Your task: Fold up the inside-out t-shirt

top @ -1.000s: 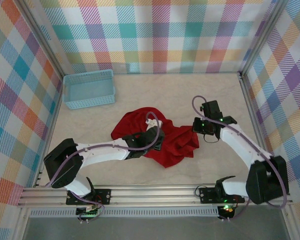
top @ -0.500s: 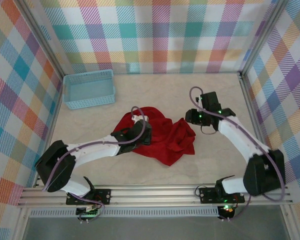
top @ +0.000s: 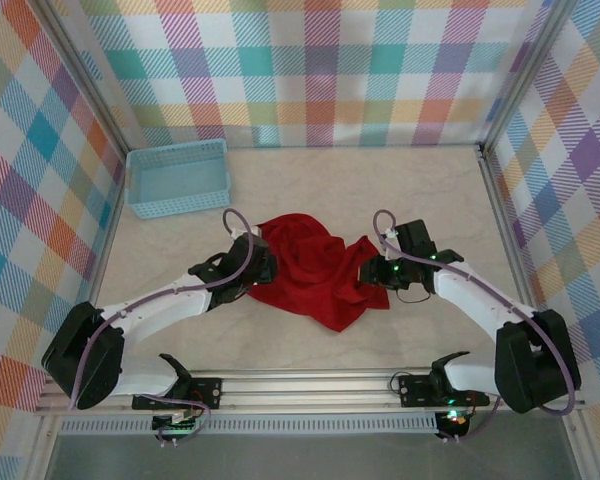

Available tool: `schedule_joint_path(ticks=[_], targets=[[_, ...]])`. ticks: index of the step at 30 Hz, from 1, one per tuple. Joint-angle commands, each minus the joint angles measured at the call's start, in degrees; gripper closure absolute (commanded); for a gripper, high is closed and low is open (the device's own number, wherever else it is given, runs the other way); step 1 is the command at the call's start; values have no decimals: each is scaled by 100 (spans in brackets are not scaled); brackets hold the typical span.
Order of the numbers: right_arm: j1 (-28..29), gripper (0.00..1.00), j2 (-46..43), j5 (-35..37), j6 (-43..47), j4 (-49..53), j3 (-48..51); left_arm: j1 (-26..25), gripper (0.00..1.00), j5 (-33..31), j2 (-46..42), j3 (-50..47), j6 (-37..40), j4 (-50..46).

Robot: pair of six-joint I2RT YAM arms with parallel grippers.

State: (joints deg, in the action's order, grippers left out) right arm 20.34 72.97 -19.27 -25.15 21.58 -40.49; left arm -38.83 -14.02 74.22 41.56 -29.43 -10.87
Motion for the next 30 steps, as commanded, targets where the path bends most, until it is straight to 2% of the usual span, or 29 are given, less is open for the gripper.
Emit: schedule_joint_path(ticks=[1,6,12,16,21,26,30], targets=[[83,65,161,-325,-61,-656,89,129,49,127,-195,-132,-112,-143],[146,62,356,169,-9,-628,41,188,47,129,-342,-223,-127,-165],[211,60,438,201,-19,-643,36,260,44,128,-476,-265,-90,-230],[336,72,368,20,-60,-601,-10,322,44,93,-480,-278,-89,-262],[374,89,-168,190,-96,53,-194,564,42,58,-554,-222,-89,-456],[366,99,-1131,1004,15,1194,-549,1114,37,99,-492,-99,-138,-884],[311,100,-1876,1946,100,2050,-1000,1656,36,318,-246,-44,-233,-948]])
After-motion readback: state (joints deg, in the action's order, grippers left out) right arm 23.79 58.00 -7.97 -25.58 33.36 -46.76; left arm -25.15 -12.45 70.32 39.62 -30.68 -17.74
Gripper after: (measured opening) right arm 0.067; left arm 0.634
